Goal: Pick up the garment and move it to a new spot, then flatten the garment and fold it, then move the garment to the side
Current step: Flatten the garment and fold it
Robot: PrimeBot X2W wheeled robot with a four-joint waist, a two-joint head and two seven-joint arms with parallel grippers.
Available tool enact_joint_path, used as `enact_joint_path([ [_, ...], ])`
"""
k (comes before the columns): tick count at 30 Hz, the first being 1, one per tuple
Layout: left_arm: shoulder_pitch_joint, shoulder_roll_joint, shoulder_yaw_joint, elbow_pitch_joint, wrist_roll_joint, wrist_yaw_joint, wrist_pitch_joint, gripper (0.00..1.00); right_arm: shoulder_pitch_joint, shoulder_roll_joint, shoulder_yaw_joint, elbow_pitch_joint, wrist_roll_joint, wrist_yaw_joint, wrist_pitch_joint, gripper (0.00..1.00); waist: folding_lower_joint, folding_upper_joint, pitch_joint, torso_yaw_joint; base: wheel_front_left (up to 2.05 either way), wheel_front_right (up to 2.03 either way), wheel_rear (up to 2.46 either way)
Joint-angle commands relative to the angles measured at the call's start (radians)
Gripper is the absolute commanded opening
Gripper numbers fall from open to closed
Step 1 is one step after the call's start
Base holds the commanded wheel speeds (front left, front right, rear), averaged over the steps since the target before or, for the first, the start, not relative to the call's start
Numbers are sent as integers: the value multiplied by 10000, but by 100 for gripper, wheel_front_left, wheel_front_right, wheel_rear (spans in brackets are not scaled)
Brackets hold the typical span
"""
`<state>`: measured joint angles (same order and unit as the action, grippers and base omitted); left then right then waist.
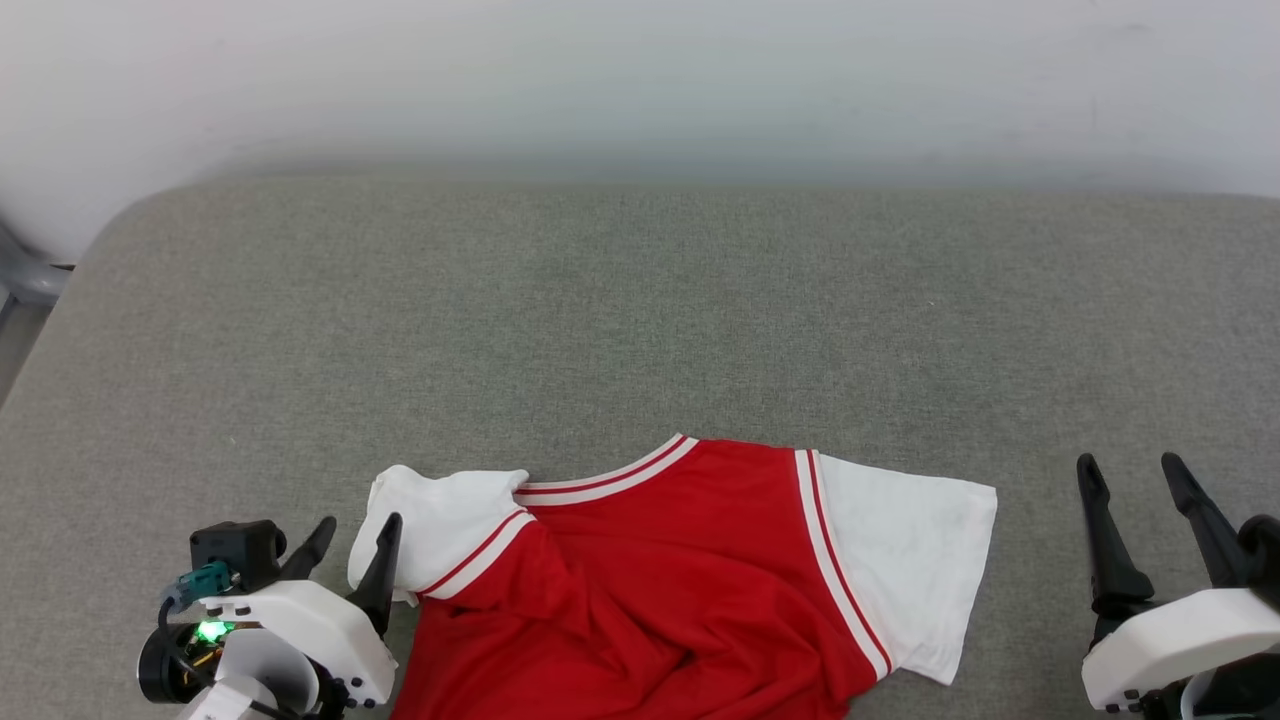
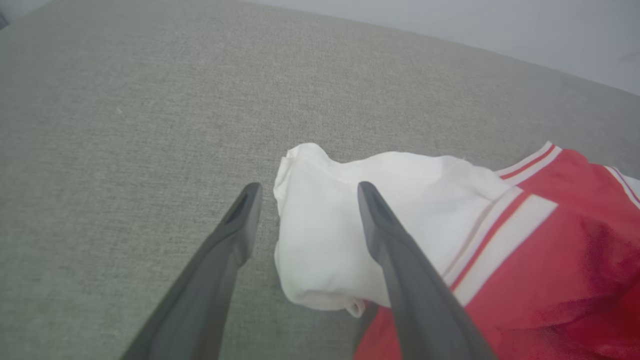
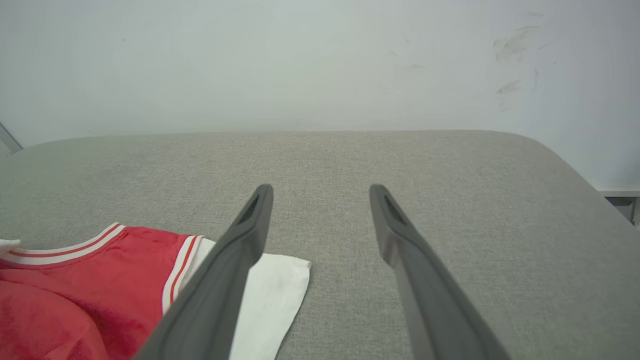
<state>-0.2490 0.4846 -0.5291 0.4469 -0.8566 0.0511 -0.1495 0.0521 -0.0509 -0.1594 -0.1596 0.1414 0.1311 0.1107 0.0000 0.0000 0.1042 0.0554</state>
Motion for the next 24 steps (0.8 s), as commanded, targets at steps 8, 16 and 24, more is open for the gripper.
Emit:
enact_joint_path([
  [8, 275, -189, 447, -952, 1087, 533, -1116, 100, 376, 13, -16, -42, 180, -7, 218, 100, 0, 0, -399, -1, 0, 0, 0],
  [16, 904, -632, 1561, -2946, 2459, 935, -1174, 100, 659, 11, -281, 583, 321, -7, 1125, 100, 0, 0, -394, 83, 0, 0, 0],
  [24, 1159, -894, 1664, -3929, 3350, 857, -1167, 100, 221, 13, -448, 1627, 381, -7, 3499, 100, 0, 0, -57, 443, 0, 0, 0],
])
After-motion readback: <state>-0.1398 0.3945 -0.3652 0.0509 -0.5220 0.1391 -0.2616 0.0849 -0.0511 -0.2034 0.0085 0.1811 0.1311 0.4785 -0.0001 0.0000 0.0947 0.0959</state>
